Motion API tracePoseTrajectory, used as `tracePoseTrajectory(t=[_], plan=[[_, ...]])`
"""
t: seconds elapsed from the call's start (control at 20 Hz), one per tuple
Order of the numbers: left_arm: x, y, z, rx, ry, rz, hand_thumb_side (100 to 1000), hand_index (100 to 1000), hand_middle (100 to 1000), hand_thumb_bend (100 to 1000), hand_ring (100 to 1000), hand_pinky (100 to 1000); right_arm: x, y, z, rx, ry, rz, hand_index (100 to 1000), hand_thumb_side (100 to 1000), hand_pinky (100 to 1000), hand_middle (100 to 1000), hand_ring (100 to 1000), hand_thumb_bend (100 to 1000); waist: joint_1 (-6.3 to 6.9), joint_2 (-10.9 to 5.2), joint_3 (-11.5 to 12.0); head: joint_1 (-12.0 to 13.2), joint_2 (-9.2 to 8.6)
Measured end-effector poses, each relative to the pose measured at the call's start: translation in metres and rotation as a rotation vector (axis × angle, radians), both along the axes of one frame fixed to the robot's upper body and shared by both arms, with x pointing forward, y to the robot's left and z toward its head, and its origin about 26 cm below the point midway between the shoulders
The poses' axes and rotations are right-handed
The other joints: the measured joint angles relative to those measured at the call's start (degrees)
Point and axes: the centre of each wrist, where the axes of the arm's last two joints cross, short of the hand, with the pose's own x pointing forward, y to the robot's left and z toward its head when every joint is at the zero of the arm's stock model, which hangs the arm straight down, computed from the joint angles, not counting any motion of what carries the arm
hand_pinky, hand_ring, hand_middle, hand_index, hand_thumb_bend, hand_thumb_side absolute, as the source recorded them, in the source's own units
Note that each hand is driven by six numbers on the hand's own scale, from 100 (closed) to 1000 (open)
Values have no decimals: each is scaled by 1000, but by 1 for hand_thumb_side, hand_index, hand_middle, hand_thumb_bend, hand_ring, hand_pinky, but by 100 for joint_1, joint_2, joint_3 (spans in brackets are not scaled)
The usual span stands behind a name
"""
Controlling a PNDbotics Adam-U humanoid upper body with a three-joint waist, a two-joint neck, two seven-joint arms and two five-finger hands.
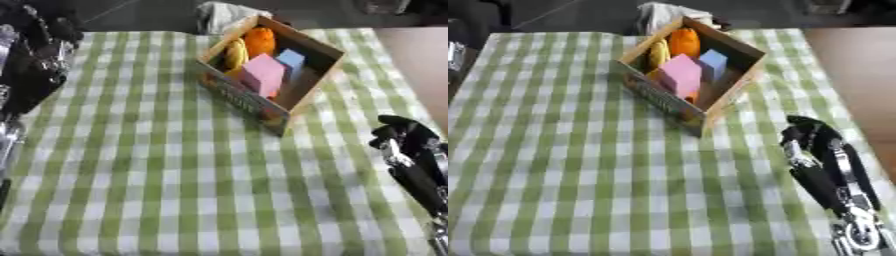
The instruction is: Pick up objects on the table and place them in the box.
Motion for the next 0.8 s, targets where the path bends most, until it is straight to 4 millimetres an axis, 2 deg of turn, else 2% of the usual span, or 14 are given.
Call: tracePoseTrajectory(t=[0.3,0.8], plan=[[-7,-10,-28,-84,95,8,657,778,619,100,622,601,1,2,1,19,-14,-3,775,543,666,591,589,100,-46,100,103,10,0],[-9,-18,-51,-145,176,18,702,774,608,100,610,597,2,5,2,40,-21,-10,773,494,663,586,583,100,-111,99,110,-7,0]])
